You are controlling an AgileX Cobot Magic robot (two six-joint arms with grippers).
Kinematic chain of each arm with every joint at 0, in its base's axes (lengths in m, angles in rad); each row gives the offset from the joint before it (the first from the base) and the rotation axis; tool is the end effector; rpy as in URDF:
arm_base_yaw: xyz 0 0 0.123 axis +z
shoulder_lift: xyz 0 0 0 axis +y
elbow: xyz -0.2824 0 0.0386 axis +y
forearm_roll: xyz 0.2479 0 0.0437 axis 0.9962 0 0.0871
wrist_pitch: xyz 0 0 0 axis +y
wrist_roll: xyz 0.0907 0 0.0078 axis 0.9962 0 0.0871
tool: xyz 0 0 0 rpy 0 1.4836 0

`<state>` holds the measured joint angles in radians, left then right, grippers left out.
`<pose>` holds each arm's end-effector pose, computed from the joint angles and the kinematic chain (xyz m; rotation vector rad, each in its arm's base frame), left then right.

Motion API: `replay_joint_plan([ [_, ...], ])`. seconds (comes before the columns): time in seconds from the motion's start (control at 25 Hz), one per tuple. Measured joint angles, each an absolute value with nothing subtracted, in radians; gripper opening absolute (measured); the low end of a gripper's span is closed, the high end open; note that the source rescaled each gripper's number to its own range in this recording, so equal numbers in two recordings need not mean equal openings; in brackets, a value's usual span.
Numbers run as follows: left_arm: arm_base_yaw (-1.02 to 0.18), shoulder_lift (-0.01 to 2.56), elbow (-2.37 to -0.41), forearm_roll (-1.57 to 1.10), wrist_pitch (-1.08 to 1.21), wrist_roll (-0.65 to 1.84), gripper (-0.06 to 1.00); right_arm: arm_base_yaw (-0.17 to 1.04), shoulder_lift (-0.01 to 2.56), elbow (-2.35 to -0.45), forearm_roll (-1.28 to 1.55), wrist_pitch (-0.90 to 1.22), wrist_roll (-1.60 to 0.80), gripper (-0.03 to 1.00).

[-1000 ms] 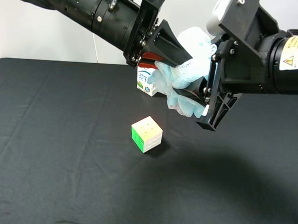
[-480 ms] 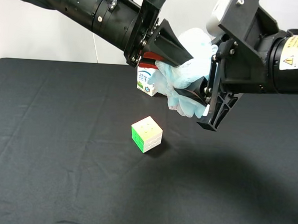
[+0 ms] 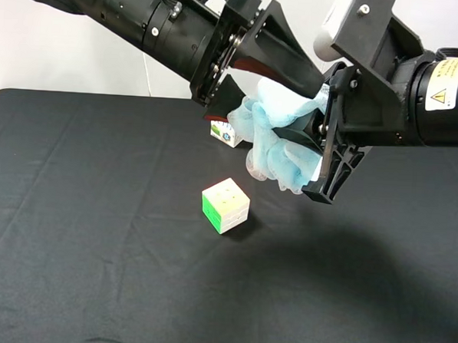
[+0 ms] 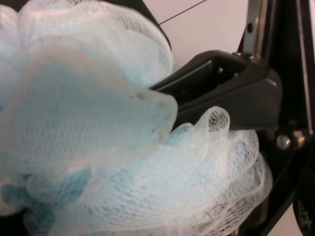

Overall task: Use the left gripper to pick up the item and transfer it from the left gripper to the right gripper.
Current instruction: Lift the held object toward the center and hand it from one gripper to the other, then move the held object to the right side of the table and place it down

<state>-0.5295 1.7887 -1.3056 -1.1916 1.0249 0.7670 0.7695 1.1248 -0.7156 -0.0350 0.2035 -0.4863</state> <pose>0.2836 -0.2498 0.2691 0.8628 2.3707 -1.4289 0.1703 0.1641 0.2901 -1.2588 1.6801 0.1428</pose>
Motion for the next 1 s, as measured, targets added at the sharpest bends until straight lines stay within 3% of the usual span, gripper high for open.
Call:
replay_joint_plan([
  [0.52, -0.422, 1.730, -1.307, -1.174, 1.082, 0.767, 1.00, 0.770, 1.125, -0.716, -0.033, 0.211, -0.487, 0.07],
  [1.0, -0.412, 1.592, -1.307, -0.897, 1.054, 0.648, 0.99, 0.770, 1.125, -0.716, -0.031, 0.218, -0.487, 0.06],
])
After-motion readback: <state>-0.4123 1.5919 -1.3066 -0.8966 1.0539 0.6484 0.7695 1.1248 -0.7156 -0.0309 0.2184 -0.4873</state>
